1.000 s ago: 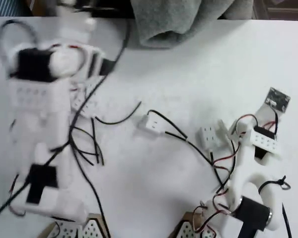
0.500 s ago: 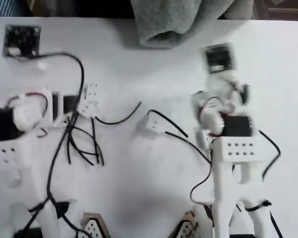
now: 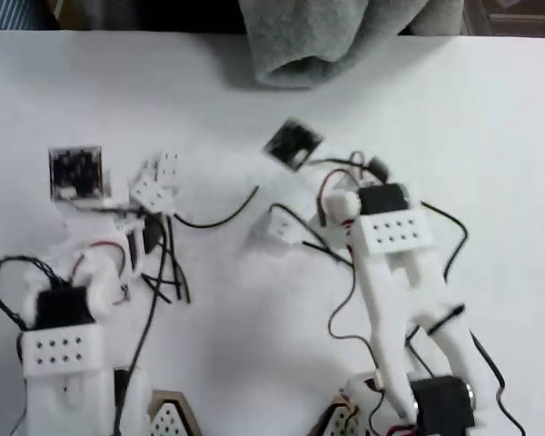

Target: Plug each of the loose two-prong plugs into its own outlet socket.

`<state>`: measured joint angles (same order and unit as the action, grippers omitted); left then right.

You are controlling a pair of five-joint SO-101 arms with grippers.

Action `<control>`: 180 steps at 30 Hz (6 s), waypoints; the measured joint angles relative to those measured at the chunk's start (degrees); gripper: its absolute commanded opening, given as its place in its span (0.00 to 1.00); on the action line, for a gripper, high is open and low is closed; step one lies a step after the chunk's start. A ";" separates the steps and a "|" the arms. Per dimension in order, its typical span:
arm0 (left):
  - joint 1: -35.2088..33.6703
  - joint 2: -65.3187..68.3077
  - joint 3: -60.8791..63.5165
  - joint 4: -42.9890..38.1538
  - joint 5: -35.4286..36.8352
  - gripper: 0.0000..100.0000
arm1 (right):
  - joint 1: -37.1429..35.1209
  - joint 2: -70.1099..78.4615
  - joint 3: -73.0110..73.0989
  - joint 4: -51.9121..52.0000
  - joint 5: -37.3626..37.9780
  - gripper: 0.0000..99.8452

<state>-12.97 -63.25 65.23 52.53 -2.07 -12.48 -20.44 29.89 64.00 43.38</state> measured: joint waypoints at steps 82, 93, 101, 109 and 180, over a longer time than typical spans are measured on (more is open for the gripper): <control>0.00 -16.88 22.77 -17.41 0.00 0.29 | 5.19 90.81 -116.92 -3.52 -4.84 0.35; 0.00 -16.88 22.77 -18.11 0.00 0.29 | 7.91 72.18 -122.37 21.54 -4.75 0.34; 0.00 -16.88 22.77 -18.11 0.00 0.29 | 17.49 53.98 -116.40 34.37 -4.75 0.34; 0.00 -16.88 22.77 -18.11 -0.53 0.29 | 30.77 42.81 -90.29 34.55 -4.75 0.34; 5.80 -17.05 25.58 -20.22 -6.15 0.29 | 10.73 21.45 5.54 -8.53 -41.23 0.09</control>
<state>-7.16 -80.31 90.81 32.31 -8.22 -1.76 1.01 35.43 55.47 2.15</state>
